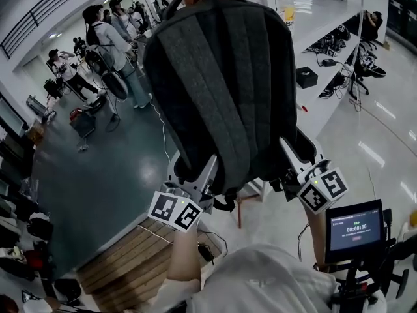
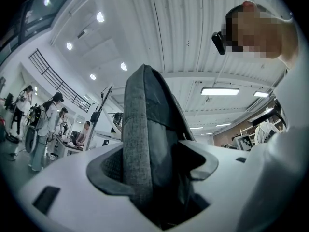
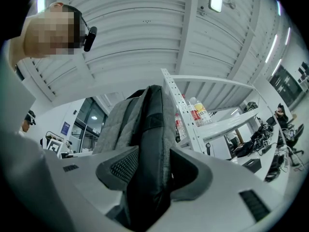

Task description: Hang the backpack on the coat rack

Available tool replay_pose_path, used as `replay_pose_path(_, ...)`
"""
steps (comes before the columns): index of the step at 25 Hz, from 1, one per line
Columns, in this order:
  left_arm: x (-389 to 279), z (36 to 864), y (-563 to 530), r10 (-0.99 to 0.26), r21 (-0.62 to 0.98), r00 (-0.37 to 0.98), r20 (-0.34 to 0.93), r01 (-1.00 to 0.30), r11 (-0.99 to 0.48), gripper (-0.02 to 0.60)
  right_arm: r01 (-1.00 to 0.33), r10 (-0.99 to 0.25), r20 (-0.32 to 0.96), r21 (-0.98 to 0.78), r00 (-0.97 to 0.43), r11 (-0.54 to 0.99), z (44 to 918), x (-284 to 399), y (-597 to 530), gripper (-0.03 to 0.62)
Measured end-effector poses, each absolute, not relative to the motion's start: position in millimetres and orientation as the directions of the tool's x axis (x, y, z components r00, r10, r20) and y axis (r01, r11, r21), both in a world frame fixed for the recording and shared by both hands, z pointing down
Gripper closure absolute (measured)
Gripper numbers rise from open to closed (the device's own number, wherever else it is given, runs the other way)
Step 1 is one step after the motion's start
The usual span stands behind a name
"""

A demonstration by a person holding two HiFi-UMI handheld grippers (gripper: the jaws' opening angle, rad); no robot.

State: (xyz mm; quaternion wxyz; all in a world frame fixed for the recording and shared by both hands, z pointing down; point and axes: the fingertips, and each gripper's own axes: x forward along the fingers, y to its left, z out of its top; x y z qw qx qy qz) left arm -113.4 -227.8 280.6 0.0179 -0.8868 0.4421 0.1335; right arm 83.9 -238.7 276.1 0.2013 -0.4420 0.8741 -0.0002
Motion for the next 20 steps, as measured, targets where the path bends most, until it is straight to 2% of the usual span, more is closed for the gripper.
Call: replay_pose_path(20, -117, 311, -238, -0.81, 0.16, 0.544, -0.218, -0.799, -0.58, 0.268, -0.786, -0.795, -0.281, -0.175, -0.537, 0.593, 299, 81, -251, 0.384)
